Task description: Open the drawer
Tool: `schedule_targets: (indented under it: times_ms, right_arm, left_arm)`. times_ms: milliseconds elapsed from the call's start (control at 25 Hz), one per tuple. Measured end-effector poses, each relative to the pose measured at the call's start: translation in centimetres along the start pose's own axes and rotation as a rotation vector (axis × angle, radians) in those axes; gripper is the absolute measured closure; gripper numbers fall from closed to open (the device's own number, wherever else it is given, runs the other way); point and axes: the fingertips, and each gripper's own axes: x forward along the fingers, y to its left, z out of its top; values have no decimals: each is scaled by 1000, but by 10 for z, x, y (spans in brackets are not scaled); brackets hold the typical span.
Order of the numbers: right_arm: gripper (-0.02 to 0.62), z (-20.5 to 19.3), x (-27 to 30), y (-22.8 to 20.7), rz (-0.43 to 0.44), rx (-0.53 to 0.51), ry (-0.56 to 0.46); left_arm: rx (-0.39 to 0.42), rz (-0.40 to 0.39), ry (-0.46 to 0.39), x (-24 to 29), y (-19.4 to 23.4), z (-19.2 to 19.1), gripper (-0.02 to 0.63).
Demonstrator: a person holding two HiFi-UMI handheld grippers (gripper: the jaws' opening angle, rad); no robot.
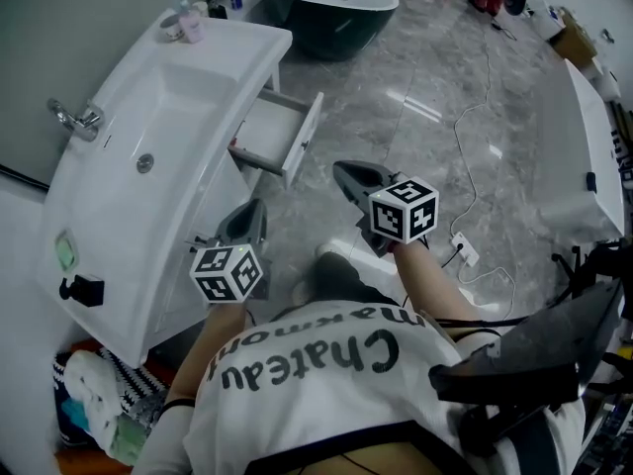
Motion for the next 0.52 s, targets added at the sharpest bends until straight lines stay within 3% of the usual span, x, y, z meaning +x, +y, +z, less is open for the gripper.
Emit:
schedule_targets:
  times_ms: [520]
  right_arm:
    - [584,3,-5,-6,-19,-3,14]
  left_arm:
    - [-9,3,-13,-8,2,-1,598]
